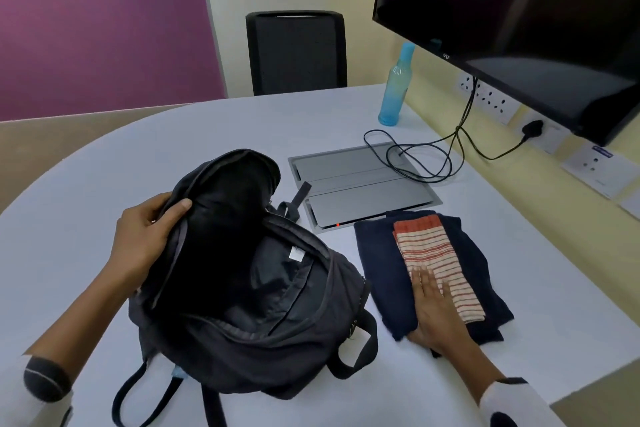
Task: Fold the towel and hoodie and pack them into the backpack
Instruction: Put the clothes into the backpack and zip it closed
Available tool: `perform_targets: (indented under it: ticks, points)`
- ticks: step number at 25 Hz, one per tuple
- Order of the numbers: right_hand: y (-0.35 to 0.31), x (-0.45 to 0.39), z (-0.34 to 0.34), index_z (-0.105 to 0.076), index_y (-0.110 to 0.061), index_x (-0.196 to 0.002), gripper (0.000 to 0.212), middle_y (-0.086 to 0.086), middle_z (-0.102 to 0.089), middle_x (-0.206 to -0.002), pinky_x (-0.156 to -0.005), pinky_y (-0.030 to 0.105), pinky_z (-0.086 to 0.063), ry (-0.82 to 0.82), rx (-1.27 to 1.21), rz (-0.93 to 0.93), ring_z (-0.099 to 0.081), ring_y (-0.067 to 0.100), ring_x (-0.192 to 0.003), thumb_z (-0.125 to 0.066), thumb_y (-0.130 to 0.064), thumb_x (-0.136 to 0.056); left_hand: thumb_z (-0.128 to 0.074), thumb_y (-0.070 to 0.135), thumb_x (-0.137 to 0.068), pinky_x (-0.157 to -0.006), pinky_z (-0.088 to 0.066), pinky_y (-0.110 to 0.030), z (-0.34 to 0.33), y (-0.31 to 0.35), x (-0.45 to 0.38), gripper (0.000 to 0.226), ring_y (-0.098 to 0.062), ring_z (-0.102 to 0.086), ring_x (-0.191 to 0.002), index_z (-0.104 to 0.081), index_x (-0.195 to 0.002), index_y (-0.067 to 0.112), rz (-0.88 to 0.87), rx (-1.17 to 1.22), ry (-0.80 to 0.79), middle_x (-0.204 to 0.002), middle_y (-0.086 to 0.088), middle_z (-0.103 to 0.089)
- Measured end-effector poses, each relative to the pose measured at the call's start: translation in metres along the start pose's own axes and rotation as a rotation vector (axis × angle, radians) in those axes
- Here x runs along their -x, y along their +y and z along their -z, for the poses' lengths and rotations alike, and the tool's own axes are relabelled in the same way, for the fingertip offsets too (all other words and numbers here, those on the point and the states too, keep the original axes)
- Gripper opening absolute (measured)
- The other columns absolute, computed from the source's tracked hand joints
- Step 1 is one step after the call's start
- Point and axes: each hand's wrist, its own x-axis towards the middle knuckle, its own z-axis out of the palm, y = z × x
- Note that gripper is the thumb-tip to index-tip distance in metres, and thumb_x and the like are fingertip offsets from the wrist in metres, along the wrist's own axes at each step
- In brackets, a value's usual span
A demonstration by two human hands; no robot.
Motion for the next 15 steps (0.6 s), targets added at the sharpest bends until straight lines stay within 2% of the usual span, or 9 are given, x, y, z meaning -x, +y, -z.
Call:
perform_targets:
  ticks: [2,3,5,7,9,10,11,13,15]
  points:
    - [-0.011,-0.002,0.012,0.018,0.000,-0.145,0.115,0.024,-0.003,-0.157,-0.116,0.051,-0.008,0.003,0.091,-0.051,-0.006,0.038,-0.146,-0.067,-0.045,-0.082,-0.062,0.037,-0.089,-0.092,-0.050,-0.038,0.001,-0.001,0.000,0.021,-0.015,-0.066,-0.096,-0.071,-0.103,0.024,-0.001,-0.008,0.005,-0.099,0.007,-0.072]
    - [-0.015,-0.003,0.017,0.014,0.001,-0.147,0.103,0.021,0.001,-0.158,-0.117,0.049,-0.005,-0.004,0.113,-0.060,-0.002,0.035,-0.147,-0.061,-0.039,-0.088,-0.062,0.037,-0.090,-0.089,-0.050,-0.038,0.002,-0.001,-0.001,0.023,-0.016,-0.066,-0.095,-0.071,-0.103,0.022,-0.006,-0.018,0.011,-0.098,0.005,-0.072]
    - [-0.020,-0.005,0.027,-0.003,-0.001,-0.150,0.089,0.017,-0.013,-0.157,-0.118,0.042,-0.016,0.054,0.015,-0.065,-0.017,0.032,-0.145,-0.061,-0.031,-0.089,-0.060,0.037,-0.090,-0.083,-0.050,-0.036,0.005,0.002,-0.002,0.024,-0.018,-0.066,-0.090,-0.071,-0.099,0.018,-0.010,-0.048,0.021,-0.093,0.002,-0.072]
    - [-0.027,0.001,0.049,-0.032,-0.006,-0.143,0.078,0.015,-0.044,-0.142,-0.103,0.034,-0.038,0.154,-0.263,-0.092,-0.046,0.031,-0.127,-0.070,-0.026,-0.079,-0.060,0.037,-0.091,-0.081,-0.049,-0.036,0.010,0.003,-0.007,0.024,-0.020,-0.066,-0.088,-0.071,-0.097,0.016,-0.007,-0.053,0.036,-0.090,0.000,-0.072]
    - [-0.033,0.005,0.073,-0.056,-0.014,-0.120,0.052,0.009,-0.062,-0.113,-0.079,0.027,-0.044,0.272,-0.595,-0.153,-0.058,0.029,-0.100,-0.072,-0.021,-0.071,-0.062,0.037,-0.089,-0.083,-0.051,-0.040,0.019,0.004,-0.013,0.026,-0.023,-0.066,-0.087,-0.071,-0.095,0.013,0.016,-0.038,0.060,-0.089,-0.004,-0.072]
    - [-0.036,0.007,0.085,-0.060,-0.016,-0.110,0.040,0.006,-0.063,-0.103,-0.073,0.025,-0.043,0.329,-0.727,-0.188,-0.058,0.026,-0.092,-0.071,-0.020,-0.071,-0.063,0.037,-0.089,-0.084,-0.052,-0.043,0.024,0.004,-0.017,0.026,-0.025,-0.067,-0.086,-0.071,-0.093,0.012,0.033,-0.025,0.072,-0.088,-0.005,-0.072]
    - [-0.039,0.006,0.098,-0.062,-0.015,-0.108,0.035,0.006,-0.064,-0.100,-0.073,0.025,-0.042,0.372,-0.839,-0.243,-0.058,0.025,-0.090,-0.071,-0.018,-0.074,-0.063,0.037,-0.089,-0.084,-0.052,-0.046,0.030,0.004,-0.021,0.027,-0.028,-0.067,-0.086,-0.071,-0.089,0.011,0.048,-0.014,0.083,-0.086,-0.008,-0.072]
    - [-0.044,0.000,0.119,-0.065,-0.007,-0.106,0.030,0.013,-0.068,-0.101,-0.076,0.031,-0.046,0.456,-1.107,-0.369,-0.061,0.032,-0.091,-0.073,-0.011,-0.077,-0.061,0.036,-0.090,-0.083,-0.051,-0.051,0.042,0.005,-0.030,0.029,-0.034,-0.066,-0.086,-0.070,-0.083,0.009,0.076,-0.007,0.076,-0.084,-0.013,-0.071]
    - [-0.057,-0.001,0.146,-0.066,-0.005,-0.093,0.018,0.014,-0.069,-0.091,-0.074,0.035,-0.051,0.531,-1.433,-0.411,-0.064,0.035,-0.092,-0.074,-0.007,-0.077,-0.059,0.034,-0.092,-0.082,-0.050,-0.049,0.049,0.009,-0.039,0.027,-0.033,-0.065,-0.086,-0.068,-0.082,0.011,0.096,-0.017,0.063,-0.084,-0.012,-0.070]
